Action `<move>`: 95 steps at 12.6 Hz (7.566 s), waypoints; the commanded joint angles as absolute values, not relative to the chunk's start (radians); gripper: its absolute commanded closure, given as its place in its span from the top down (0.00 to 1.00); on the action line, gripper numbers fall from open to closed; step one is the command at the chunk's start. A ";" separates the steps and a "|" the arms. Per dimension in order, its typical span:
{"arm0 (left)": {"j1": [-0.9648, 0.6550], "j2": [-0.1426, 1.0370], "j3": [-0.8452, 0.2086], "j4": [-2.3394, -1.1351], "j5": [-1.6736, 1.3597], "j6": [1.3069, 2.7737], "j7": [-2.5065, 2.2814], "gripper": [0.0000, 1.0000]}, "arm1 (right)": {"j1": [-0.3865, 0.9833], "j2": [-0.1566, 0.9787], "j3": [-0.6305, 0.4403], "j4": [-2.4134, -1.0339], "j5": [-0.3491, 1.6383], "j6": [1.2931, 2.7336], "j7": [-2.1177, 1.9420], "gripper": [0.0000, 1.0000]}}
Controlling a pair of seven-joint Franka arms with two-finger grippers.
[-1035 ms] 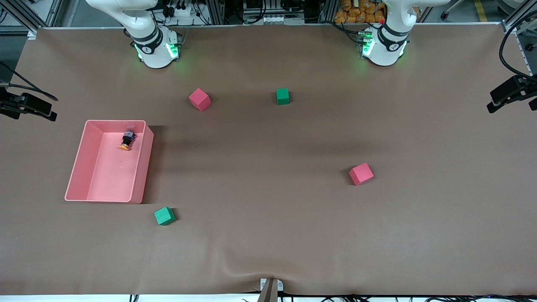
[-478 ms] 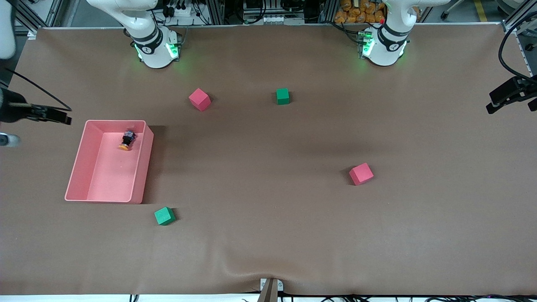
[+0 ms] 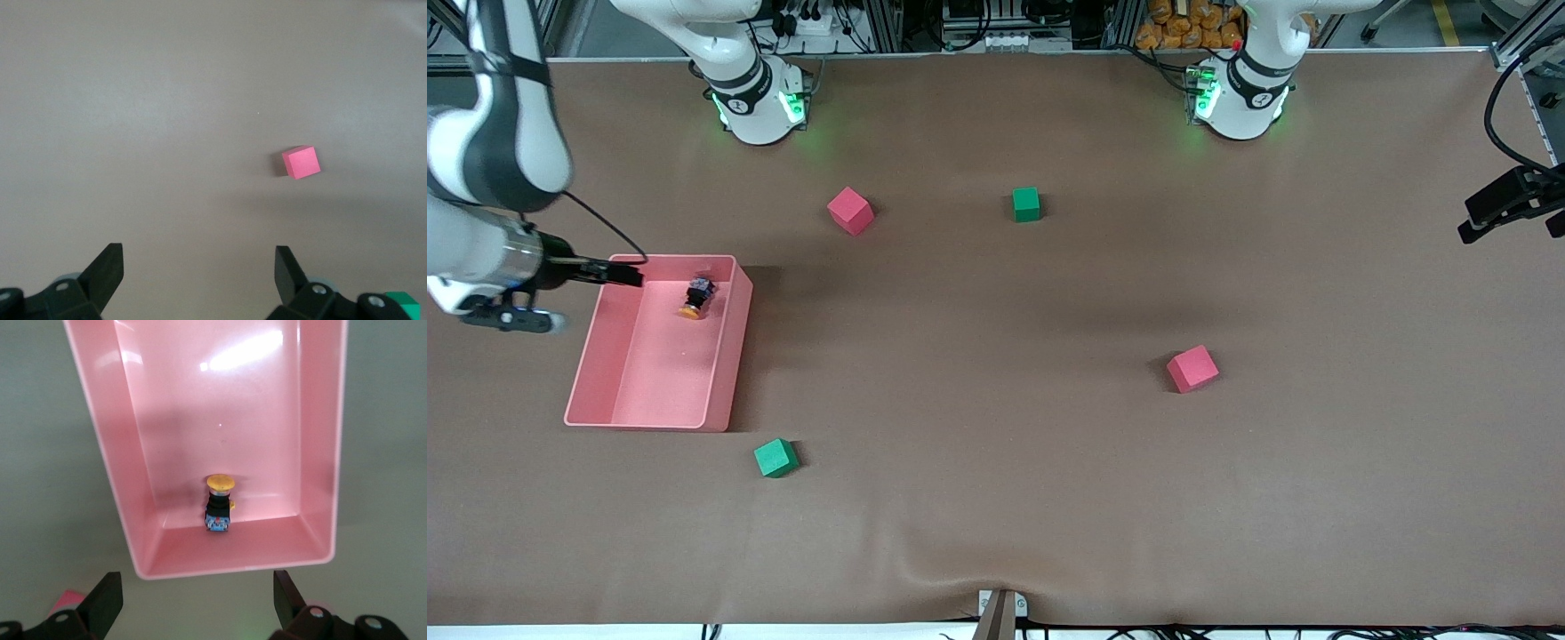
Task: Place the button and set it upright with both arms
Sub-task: 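Lower the right gripper and grasp the button's blue base, then lift the button out of the tray and carry it to mid-table, then lower the button upright onto the table and open the right gripper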
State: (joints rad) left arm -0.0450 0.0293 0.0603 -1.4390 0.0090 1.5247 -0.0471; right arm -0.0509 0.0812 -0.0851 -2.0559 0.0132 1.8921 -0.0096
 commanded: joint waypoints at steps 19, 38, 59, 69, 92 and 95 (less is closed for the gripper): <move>-0.034 0.041 0.058 -1.425 0.000 1.489 -0.009 1.00 | -0.118 0.249 -0.074 -2.514 0.005 2.648 -0.227 1.00; -0.032 0.044 0.058 -1.427 -0.002 1.489 0.009 1.00 | -0.112 0.168 -0.072 -2.508 0.005 2.569 -0.258 0.00; -0.032 0.044 0.058 -1.427 -0.002 1.489 0.009 1.00 | 0.377 0.480 -0.060 -1.597 0.242 2.245 -0.038 0.00; -0.032 0.044 0.058 -1.434 -0.002 1.488 0.009 1.00 | 0.704 0.906 -0.066 -1.211 0.129 2.388 0.475 0.00; -0.034 0.057 0.058 -1.434 -0.003 1.486 0.023 1.00 | 0.808 0.944 -0.067 -1.218 0.112 2.369 0.658 1.00; -0.035 0.058 0.058 -1.434 -0.003 1.486 0.023 1.00 | 0.755 0.878 -0.066 -1.220 0.123 2.289 0.653 1.00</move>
